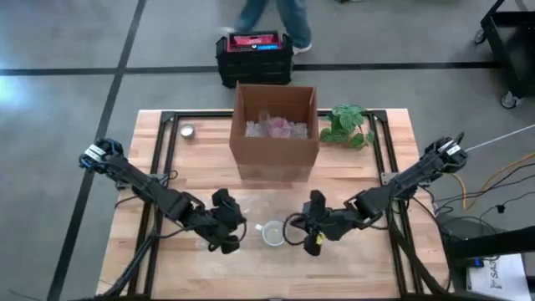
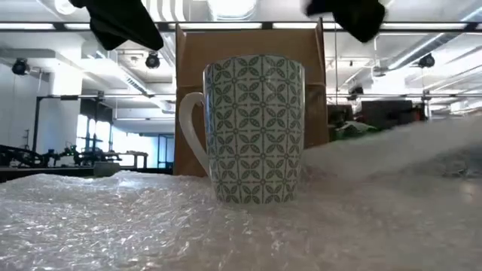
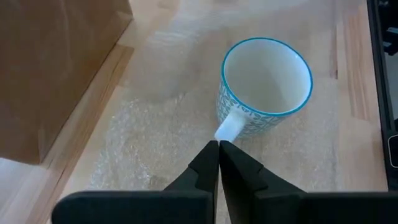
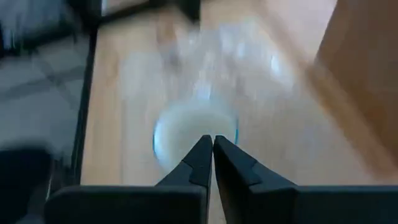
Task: Wrap mug
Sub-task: Wrap the white mug in bubble wrap
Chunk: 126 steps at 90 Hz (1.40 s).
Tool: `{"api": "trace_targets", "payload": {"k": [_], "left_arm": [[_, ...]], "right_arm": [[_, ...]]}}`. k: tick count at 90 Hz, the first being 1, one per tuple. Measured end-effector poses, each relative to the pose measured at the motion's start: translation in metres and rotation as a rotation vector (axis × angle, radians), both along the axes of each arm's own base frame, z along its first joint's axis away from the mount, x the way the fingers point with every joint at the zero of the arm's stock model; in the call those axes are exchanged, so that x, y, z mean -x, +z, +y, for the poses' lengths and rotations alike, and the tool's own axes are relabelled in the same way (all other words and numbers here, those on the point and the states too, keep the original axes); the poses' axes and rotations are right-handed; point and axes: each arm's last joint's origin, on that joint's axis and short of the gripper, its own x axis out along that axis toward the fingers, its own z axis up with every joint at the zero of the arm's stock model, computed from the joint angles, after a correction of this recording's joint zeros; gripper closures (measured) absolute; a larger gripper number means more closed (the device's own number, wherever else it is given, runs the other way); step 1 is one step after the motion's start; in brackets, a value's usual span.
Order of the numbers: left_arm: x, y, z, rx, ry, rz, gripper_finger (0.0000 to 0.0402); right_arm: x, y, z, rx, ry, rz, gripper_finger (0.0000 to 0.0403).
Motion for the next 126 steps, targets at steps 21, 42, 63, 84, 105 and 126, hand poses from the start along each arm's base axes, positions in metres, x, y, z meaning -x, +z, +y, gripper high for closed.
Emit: {"api": "trace_targets", "payload": {"k": [21, 42, 63, 84, 105, 126], "left_arm": [[0.0, 0.0, 0.0, -0.001, 0.0, 0.002, 0.0402], [0.0, 0.0, 0.0, -0.001, 0.0, 0.001, 0.0402], [0.0, 0.0, 0.0, 0.0, 0.001, 0.001, 0.0402], [0.0, 0.0, 0.0, -0.001, 0.001, 0.0, 0.0402], [0.0, 0.0, 0.0, 0.0, 0.001, 0.0, 0.0402], [-0.001, 0.0, 0.001, -0.014, 0.017, -0.014, 0.0402]], "right_arm": [[0.05, -0.021, -0.019, 0.024, -0.296, 0.56, 0.0339], [0.081, -0.054, -0.014, 0.0, -0.461, 0.764, 0.0226], [0.098, -0.087, -0.019, 0.027, -0.545, 0.898, 0.0161], [0.103, -0.11, -0.02, 0.037, -0.514, 0.973, 0.0153], [0.092, -0.11, -0.015, -0.005, -0.43, 0.83, 0.0259], [0.087, -0.081, -0.016, 0.016, -0.338, 0.661, 0.0391]]}}
